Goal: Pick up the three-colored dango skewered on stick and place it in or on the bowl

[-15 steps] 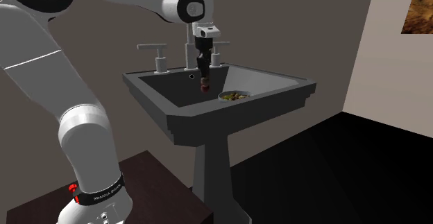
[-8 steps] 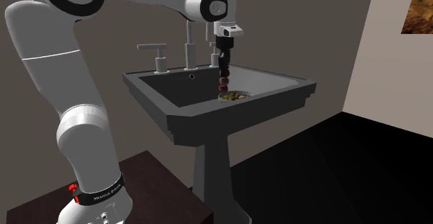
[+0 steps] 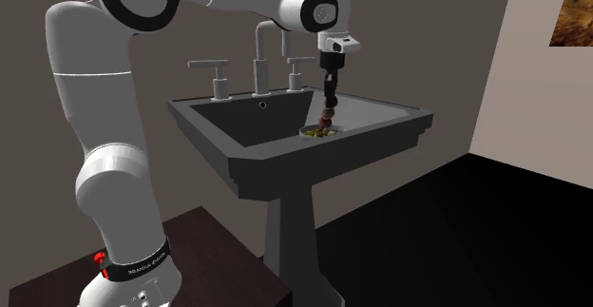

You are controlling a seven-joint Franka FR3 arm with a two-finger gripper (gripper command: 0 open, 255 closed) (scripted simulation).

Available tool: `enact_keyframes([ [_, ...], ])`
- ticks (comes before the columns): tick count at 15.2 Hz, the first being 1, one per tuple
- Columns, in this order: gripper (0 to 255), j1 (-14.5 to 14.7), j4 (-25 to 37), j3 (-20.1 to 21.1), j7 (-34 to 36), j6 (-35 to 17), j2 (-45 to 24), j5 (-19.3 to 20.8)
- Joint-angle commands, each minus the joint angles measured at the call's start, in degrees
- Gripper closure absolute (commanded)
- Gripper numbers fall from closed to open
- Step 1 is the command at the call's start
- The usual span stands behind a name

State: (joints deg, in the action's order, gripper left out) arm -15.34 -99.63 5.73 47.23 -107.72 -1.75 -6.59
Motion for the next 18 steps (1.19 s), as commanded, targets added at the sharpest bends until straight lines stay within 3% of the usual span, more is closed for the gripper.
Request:
enact_keyframes([
  [1, 255, 0.1, -1.6, 0.1, -0.2, -1.5, -0.6, -0.1],
  [12, 255, 0.3, -8.7, 0.1, -1.0, -9.5, -1.5, -0.4],
  [18, 255, 0.3, -8.7, 0.1, -1.0, -9.5, -1.5, -0.4],
])
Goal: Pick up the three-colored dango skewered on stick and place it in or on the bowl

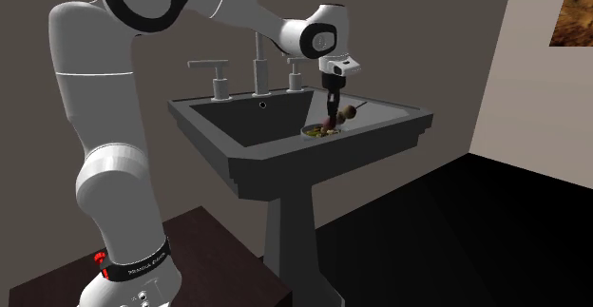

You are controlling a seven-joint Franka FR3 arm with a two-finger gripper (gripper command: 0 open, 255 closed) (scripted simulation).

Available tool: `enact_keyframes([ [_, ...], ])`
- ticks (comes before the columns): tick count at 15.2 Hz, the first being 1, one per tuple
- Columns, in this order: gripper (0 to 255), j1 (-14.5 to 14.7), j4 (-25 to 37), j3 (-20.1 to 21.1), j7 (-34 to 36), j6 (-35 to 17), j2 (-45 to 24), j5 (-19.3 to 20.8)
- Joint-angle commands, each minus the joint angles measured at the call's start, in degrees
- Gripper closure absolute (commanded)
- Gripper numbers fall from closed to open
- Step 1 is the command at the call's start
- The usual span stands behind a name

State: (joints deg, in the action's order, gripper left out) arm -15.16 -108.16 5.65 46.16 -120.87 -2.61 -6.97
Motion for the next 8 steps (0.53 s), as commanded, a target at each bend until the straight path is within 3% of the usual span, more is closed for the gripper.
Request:
enact_keyframes([
  [1, 255, 0.1, -0.2, 0.2, 0.1, 3.6, -0.7, 0.0],
  [2, 255, 0.1, -0.2, 0.2, 0.1, 3.6, -0.7, 0.0],
  [3, 0, 0.4, -0.7, 0.4, 0.5, 3.0, -0.8, 0.1],
  [8, 0, 0.1, -0.2, 0.2, 0.1, 3.6, -0.7, 0.0],
])
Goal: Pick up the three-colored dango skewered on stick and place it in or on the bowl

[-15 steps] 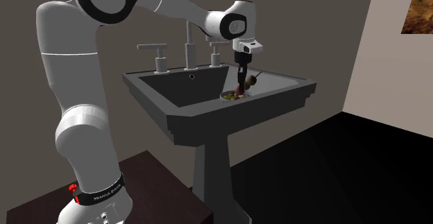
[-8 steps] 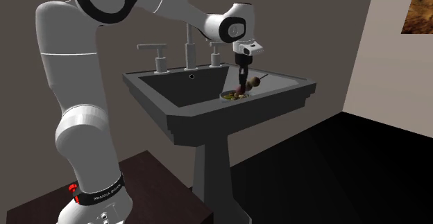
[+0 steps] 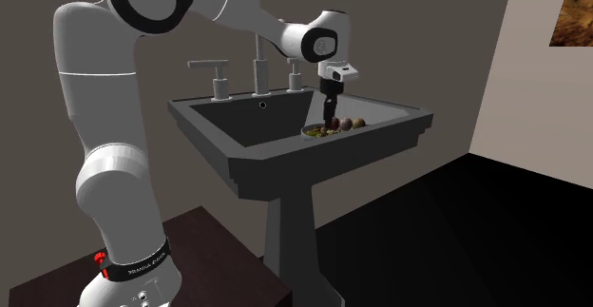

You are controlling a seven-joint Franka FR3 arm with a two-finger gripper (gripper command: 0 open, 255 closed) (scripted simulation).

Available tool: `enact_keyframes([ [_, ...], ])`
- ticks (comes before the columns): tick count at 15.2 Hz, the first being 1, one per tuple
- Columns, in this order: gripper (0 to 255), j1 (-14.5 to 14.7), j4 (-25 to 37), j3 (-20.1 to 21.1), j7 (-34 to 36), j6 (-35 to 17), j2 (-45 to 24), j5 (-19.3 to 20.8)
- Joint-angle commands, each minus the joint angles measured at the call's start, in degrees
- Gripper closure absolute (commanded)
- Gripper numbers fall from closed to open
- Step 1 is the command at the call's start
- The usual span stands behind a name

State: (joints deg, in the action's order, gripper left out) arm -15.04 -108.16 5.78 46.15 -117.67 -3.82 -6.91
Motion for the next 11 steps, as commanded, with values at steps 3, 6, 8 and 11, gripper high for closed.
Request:
enact_keyframes([
  [3, 0, -0.3, 3.7, -0.3, 0.1, 5.8, 2.1, 0.0],
  [6, 0, -0.4, 4.8, -0.3, 0.1, 7.3, 2.4, 0.0],
  [8, 0, -0.4, 4.8, -0.3, 0.1, 7.3, 2.3, 0.0],
  [11, 0, -0.4, 4.8, -0.3, 0.1, 7.3, 2.3, 0.0],
])
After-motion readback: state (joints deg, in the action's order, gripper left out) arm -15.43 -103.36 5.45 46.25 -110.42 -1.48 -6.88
